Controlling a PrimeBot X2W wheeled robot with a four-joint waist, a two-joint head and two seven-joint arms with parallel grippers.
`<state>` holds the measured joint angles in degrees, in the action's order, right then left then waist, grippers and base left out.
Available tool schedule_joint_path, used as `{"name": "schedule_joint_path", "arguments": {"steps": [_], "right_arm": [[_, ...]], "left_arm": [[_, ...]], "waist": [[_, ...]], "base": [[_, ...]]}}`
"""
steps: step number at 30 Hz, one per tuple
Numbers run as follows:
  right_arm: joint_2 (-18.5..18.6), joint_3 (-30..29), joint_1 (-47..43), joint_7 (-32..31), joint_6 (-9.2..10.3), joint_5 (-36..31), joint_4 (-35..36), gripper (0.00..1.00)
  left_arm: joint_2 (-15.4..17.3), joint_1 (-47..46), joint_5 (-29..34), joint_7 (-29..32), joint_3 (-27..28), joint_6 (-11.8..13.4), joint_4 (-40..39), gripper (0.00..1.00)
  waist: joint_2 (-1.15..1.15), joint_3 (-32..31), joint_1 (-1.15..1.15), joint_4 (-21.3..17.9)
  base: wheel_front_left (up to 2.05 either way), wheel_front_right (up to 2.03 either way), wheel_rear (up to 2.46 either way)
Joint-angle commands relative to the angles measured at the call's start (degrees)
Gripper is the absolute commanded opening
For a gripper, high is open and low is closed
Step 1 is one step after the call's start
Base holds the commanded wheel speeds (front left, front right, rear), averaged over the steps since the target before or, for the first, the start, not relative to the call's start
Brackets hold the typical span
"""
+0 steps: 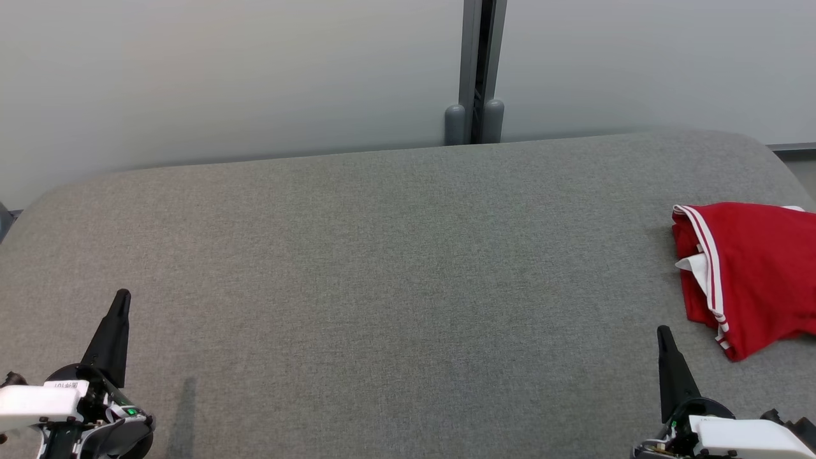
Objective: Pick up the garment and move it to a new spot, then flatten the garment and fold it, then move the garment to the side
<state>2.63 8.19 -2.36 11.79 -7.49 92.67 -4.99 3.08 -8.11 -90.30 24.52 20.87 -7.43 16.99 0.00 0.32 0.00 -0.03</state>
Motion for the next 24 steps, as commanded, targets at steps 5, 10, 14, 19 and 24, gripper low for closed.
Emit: {"name": "schedule_joint_path", "arguments": {"steps": [5,10,14,19,24], "right_arm": [[0.47,0.00,0.37,0.21,0.00,0.11,-0.16,0.00],[0.47,0.00,0.37,0.21,0.01,0.11,-0.16,0.00],[0.47,0.01,0.37,0.21,0.01,0.11,-0.16,0.00],[0.47,0.01,0.37,0.21,0.00,0.11,-0.16,0.00],[0.47,0.01,0.37,0.21,0.00,0.11,-0.16,0.00]], "left_arm": [[0.14,-0.90,-0.07,0.15,0.21,-0.26,-0.09,0.00],[0.13,-0.90,-0.05,0.17,0.22,-0.26,-0.09,0.00],[0.12,-0.90,-0.03,0.17,0.23,-0.26,-0.09,0.00],[0.12,-0.90,-0.01,0.19,0.25,-0.26,-0.10,0.00],[0.11,-0.90,0.01,0.21,0.26,-0.26,-0.10,0.00]], "waist": [[0.00,0.00,0.00,0.00],[0.00,0.00,0.00,0.00],[0.00,0.00,0.00,0.00],[0.00,0.00,0.00,0.00],[0.00,0.00,0.00,0.00]], "base": [[0.00,0.00,0.00],[0.00,0.00,0.00],[0.00,0.00,0.00],[0.00,0.00,0.00],[0.00,0.00,0.00]]}}
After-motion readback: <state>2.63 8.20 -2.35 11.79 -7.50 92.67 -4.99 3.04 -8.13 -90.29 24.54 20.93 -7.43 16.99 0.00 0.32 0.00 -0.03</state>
